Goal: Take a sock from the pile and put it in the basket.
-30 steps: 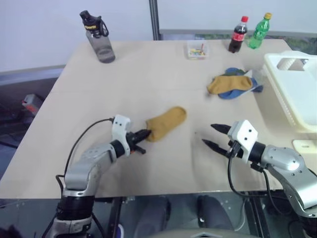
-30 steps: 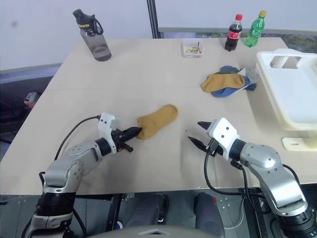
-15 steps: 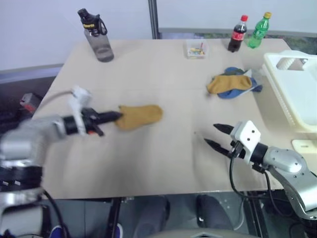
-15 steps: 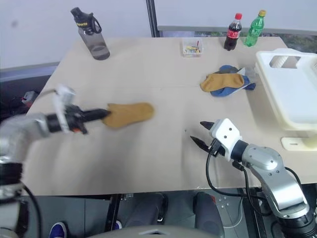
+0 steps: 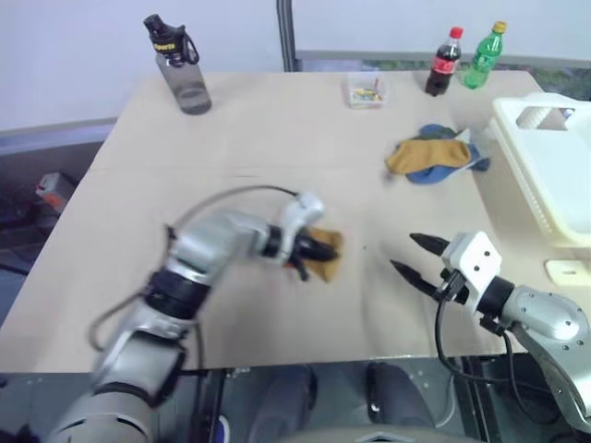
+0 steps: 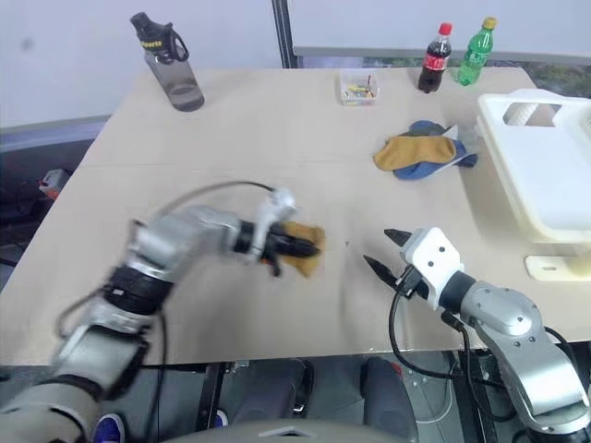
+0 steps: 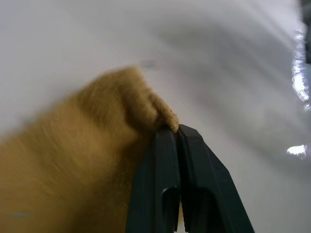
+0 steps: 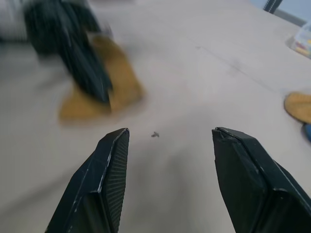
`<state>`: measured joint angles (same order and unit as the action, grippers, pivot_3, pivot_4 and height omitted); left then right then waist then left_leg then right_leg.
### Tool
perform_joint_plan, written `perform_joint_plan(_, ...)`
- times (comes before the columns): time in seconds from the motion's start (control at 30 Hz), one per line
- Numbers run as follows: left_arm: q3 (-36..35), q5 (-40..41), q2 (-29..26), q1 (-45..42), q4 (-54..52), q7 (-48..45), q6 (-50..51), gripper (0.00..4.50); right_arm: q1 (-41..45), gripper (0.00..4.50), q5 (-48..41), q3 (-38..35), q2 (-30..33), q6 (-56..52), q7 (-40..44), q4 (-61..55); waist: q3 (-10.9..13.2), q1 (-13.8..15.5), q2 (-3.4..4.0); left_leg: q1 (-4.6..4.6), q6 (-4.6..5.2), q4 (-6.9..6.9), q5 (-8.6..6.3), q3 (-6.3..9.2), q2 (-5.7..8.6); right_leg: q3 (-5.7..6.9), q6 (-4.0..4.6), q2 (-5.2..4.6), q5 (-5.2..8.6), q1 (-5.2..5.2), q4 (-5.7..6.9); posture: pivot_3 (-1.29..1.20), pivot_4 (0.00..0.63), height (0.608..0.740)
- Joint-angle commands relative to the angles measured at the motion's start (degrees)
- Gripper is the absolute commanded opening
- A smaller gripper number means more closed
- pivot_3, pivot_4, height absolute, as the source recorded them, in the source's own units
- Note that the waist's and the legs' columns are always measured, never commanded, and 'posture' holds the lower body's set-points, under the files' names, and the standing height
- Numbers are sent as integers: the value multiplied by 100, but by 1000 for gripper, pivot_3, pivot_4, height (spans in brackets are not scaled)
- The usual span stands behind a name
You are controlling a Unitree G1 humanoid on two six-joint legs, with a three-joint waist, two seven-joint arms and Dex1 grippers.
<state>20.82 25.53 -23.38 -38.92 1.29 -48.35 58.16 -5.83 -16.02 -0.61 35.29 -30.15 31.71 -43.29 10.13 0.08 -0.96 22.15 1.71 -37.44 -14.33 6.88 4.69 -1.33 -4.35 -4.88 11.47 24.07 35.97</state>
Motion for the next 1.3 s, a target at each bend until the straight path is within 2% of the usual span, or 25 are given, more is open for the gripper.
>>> perform_joint_plan(0.03, -451, 11, 332, -95, 67, 355, -207, 885, -74, 2828, 50, -76, -68, -181, -267, -443, -2, -33, 3, -1, 0, 1, 0, -1, -2, 0, 0, 1, 0, 0, 2, 0, 150, 740)
perform_joint_plan(0.07, -640, 151, 369, -123, 26, 332, -159, 1455, -83, 2828, 43, -41, -112, -270, -347, -503, -2, -34, 4, -5, 0, 2, 0, -1, -3, -1, 1, 1, 0, -1, 3, 0, 150, 740)
perform_joint_plan(0.13, -963, 425, 222, -104, -163, 61, -148, 2245, -33, 2828, 14, 67, -201, -485, -479, -567, -2, -44, 4, -7, 0, 1, 0, 0, -4, 0, 0, 1, 0, -3, 4, 0, 150, 740)
perform_joint_plan(0.23, -1456, 737, -411, -17, -404, -514, -289, 2245, 395, 2828, -9, 422, -470, -1049, -749, -382, -2, -113, 4, -12, 0, 0, 0, -6, -11, -5, 0, 7, 0, -4, 5, 0, 150, 740)
perform_joint_plan(0.4, -1452, 119, -1065, 137, -169, -547, -1167, 2245, 1051, 2828, -41, 848, -914, -1558, -933, 133, -6, -58, 10, -21, -1, 2, 0, -12, -13, -10, 3, 11, 0, -7, 11, 0, 150, 740)
perform_joint_plan(0.53, -1152, -669, -1122, 338, 324, -298, -2132, 2245, 1462, 2828, 40, 1206, -1161, -1586, -904, 743, -6, -12, 9, -16, -1, 1, 1, -9, 4, -8, 2, -3, -2, -8, 2, 0, 150, 740)
perform_joint_plan(0.73, -1074, -1290, -748, 598, 883, 253, -2826, 2245, 1848, 2828, 463, 1542, -1104, -1331, -860, 1743, -6, -18, 8, -7, -1, 3, 0, -7, 6, -4, 2, -5, -2, 0, 0, 0, 150, 740)
perform_joint_plan(0.83, -1146, -1304, -633, 791, 891, 286, -2908, 2293, 1866, 2037, 553, 1448, -1082, -1174, -841, 1904, -8, -19, 10, -9, -1, 3, 0, -4, 5, -2, 2, -5, -2, -1, 4, 0, 150, 740)
perform_joint_plan(0.87, -1202, -1249, -593, 844, 854, 299, -2852, 1875, 1843, 1572, 539, 1423, -1055, -1152, -789, 1889, -8, -20, 10, -12, -1, 3, 0, -4, 5, -3, 2, -5, -2, -3, 6, 0, 150, 740)
perform_joint_plan(0.9, -1249, -1213, -562, 874, 826, 304, -2807, 1768, 1825, 1171, 531, 1410, -1038, -1141, -748, 1875, -8, -24, 10, -12, -1, 3, 0, -4, 4, -3, 2, -5, -2, -3, 6, 0, 150, 740)
perform_joint_plan(0.93, -1279, -1176, -547, 929, 762, 293, -2752, 1467, 1804, 714, 524, 1381, -1029, -1144, -735, 1859, -8, -29, 10, -14, -1, 3, 0, -4, 4, -2, 2, -5, -2, -4, 7, 0, 150, 740)
perform_joint_plan(0.97, -1304, -1117, -539, 1021, 634, 252, -2707, 938, 1770, 145, 510, 1346, -1008, -1138, -713, 1830, -8, -32, 10, -15, 0, 3, 0, -4, 4, -2, 2, -4, -2, -6, 7, 0, 150, 740)
perform_joint_plan(1.03, -1384, -962, -528, 1201, 334, 222, -2543, 82, 1674, 0, 468, 1253, -962, -1145, -670, 1706, -9, -61, 11, -16, 0, 3, 0, -4, 4, -3, 2, -4, -2, -7, 8, 0, 150, 740)
perform_joint_plan(1.3, -1818, -106, -532, 2140, -1770, 636, -1116, 82, 1133, 0, 325, 808, -401, -1118, -341, 1069, -8, -73, 11, -11, 3, 5, -3, -2, 3, -3, 1, -6, -2, -4, 5, 0, 150, 740)
